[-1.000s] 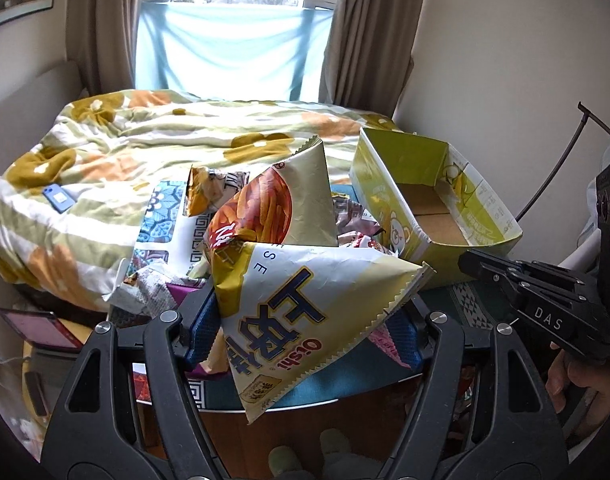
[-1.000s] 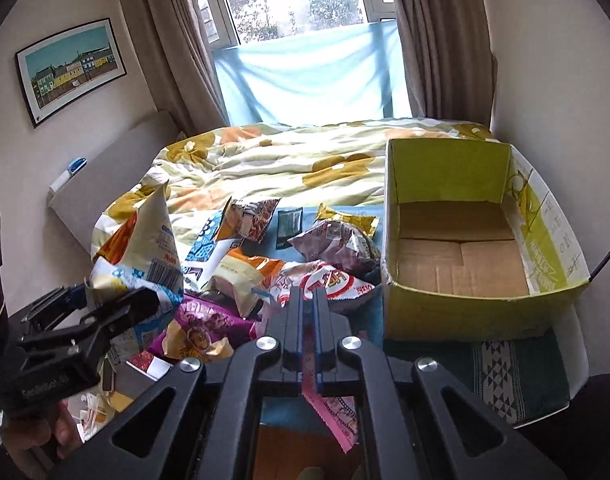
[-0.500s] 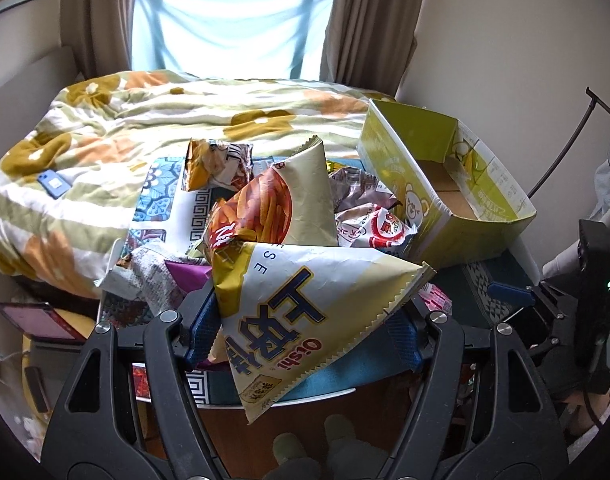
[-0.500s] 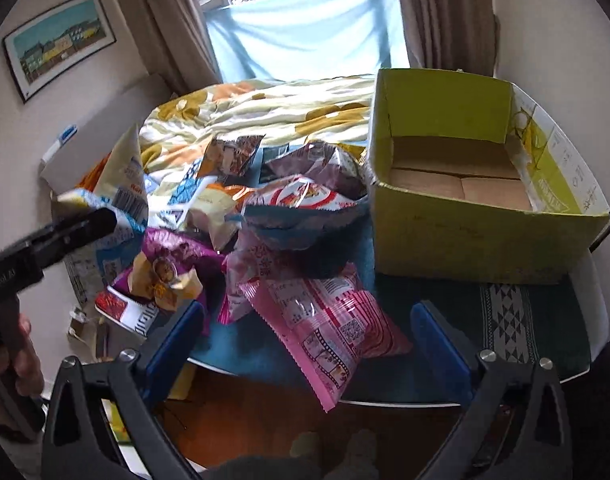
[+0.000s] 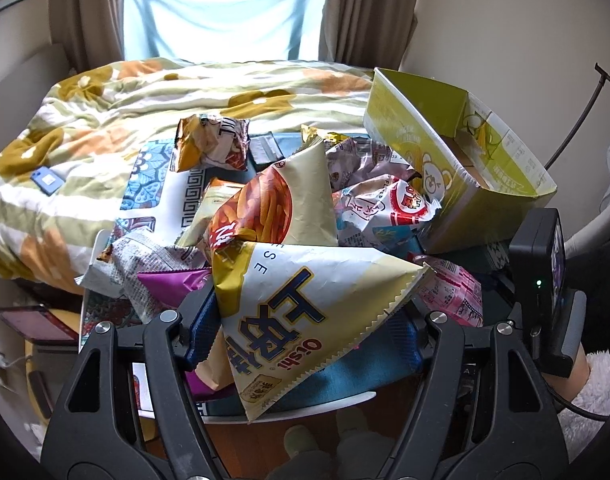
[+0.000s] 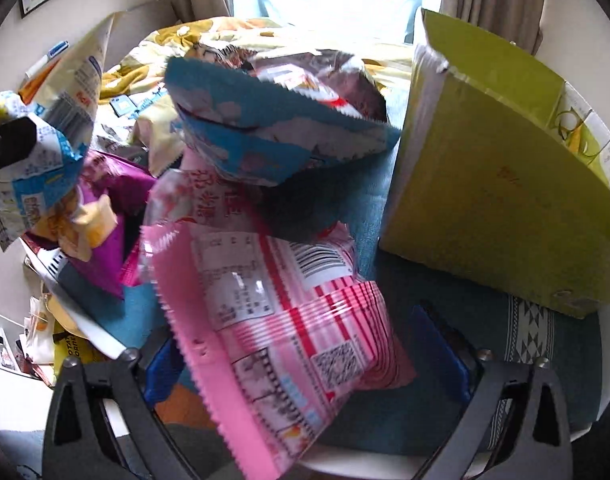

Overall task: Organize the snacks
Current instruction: 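Lift the white Oishi bag with the left tool while the right tool lifts the pink bag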

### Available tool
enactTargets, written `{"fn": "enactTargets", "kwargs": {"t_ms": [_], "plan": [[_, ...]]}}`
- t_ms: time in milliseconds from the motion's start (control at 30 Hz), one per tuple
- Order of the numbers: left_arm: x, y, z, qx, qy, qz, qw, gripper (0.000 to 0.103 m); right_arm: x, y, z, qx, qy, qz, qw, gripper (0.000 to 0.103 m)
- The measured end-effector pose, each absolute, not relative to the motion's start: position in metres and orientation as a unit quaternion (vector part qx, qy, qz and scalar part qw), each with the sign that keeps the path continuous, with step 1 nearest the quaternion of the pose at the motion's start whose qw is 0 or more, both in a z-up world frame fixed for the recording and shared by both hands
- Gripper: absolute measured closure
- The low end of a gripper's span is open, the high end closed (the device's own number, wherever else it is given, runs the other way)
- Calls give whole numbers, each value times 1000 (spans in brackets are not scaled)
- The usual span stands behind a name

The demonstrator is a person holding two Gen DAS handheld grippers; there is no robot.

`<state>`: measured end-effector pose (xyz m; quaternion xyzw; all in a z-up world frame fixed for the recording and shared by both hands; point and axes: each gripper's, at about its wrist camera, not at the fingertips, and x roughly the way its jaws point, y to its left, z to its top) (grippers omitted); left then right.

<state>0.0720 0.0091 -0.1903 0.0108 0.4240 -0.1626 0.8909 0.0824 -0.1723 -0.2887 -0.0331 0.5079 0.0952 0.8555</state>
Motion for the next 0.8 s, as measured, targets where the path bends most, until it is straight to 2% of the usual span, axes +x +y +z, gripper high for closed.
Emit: {"fn": "enactTargets", "kwargs": {"t_ms": [67,167,500,800], "plan": [[74,8,-189,10,424,-165,891,34,84,-172,-294,-38,516,95,851,33],[75,7,-187,13,423,-171,890,34,82,-173,-291,-36,511,96,853,38],[72,2,-155,17,405,-193,894,34,62,-181,-247,-1,491,86,867,39],[94,-13,-103,13,371,-214,904,34,59,-194,-157,25,450,77,889,39]]}}
